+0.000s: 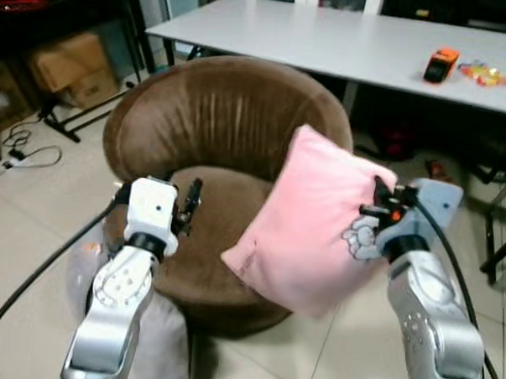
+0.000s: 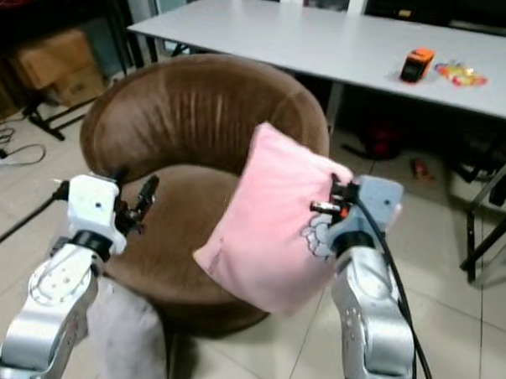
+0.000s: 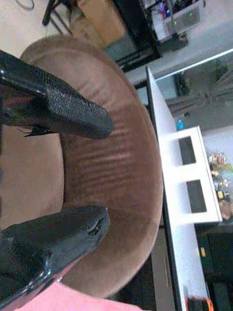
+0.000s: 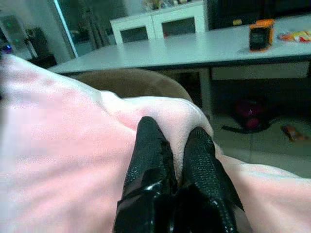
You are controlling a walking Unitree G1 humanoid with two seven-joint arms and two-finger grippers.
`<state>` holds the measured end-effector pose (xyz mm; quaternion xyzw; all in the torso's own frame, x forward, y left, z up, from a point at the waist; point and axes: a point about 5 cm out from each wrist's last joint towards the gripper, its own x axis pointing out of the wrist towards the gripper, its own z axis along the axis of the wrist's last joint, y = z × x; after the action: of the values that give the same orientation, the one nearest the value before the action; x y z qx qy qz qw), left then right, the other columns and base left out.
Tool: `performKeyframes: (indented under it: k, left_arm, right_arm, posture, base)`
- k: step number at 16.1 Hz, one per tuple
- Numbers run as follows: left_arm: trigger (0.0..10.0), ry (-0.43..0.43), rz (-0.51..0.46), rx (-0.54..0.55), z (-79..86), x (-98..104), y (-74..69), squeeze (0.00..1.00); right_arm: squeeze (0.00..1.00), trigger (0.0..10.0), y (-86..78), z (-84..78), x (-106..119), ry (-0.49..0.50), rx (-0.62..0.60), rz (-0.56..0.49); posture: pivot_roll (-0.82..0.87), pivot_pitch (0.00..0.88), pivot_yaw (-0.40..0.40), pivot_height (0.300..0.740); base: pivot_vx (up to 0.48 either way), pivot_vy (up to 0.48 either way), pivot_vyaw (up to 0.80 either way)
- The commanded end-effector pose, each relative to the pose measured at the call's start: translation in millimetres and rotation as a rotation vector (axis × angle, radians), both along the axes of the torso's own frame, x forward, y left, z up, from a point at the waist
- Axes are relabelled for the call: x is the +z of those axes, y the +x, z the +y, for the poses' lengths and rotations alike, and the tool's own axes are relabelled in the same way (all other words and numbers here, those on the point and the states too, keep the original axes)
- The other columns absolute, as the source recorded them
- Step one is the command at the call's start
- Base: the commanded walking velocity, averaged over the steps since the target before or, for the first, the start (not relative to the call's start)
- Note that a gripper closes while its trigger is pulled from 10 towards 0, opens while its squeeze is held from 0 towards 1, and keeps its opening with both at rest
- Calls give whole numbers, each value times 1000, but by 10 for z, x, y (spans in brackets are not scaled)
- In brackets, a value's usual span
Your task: Move the pillow to the sofa from floor
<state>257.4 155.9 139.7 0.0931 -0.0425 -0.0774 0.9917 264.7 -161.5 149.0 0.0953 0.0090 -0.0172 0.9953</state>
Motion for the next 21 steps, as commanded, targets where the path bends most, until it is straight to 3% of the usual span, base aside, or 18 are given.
performKeyframes:
  k: [1, 10, 16, 21]
  left_arm:
    - [10000, 11, 0, 31, 96, 10, -8, 0]
    - [10000, 11, -2, 30, 93, 14, 6, 0]
    - [10000, 10, -4, 34, 100, 16, 10, 0]
    - [10000, 9, -6, 37, 93, 15, 8, 0]
  right_arm:
    - [0, 10000, 13, 95, 97, 9, 34, -50]
    - [0, 10000, 48, 126, 127, 6, 47, -68]
    - [0, 10000, 69, 211, 177, -9, 125, -97]
    - [0, 10000, 106, 173, 177, -16, 109, -97]
  posture:
    - [-106, 0, 48, 740]
    - [-101, 0, 44, 740]
    - [-98, 0, 40, 740]
    - [-95, 0, 34, 740]
  base:
    - [289, 0, 0]
    - [288, 0, 0]
    - [289, 0, 0]
    - [289, 0, 439]
